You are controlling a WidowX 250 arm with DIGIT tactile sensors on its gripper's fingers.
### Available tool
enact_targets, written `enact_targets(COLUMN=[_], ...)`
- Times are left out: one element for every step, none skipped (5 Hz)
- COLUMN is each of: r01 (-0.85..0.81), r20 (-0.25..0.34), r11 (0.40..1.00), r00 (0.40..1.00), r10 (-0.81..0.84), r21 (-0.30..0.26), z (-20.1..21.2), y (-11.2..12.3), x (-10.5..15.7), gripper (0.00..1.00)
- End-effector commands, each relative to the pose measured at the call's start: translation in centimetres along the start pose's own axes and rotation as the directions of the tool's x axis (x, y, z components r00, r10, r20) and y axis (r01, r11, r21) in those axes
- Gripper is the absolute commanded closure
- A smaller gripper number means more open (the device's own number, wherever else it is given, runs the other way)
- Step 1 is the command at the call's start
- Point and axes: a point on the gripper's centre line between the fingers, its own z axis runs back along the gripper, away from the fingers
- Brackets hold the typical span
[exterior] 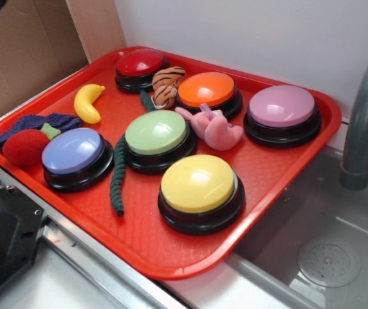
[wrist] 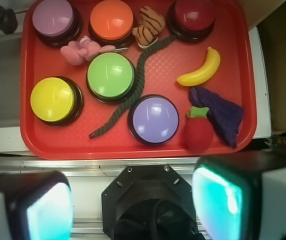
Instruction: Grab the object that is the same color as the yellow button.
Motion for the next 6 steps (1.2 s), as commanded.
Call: enact_targets(r01=[0.000,-0.209,-0.371,-0.483,-0.601,-0.701], r20=[0.000,0.016,0.055,0.073,0.110,0.161], r11=[1.000,0.976,0.924,0.870,0.794,0.713], r00=[1.000,0.978,0.925,0.868,0.786,0.703], r10=[0.000,0.210,0.376,0.490,0.608,0.692], r21=[0.000,-0.064,-0.091,-0.097,-0.092,-0.002], z=[0.0,-1.6,-3.4,-5.2,-8.7,-11.7], y=[0.0,3.2,5.3,7.8,10.5,11.9], x=[0.0,1.8,3.2,4.7,6.7,7.9], gripper=[0.00,0.00,0.00,0.00,0.00,0.00])
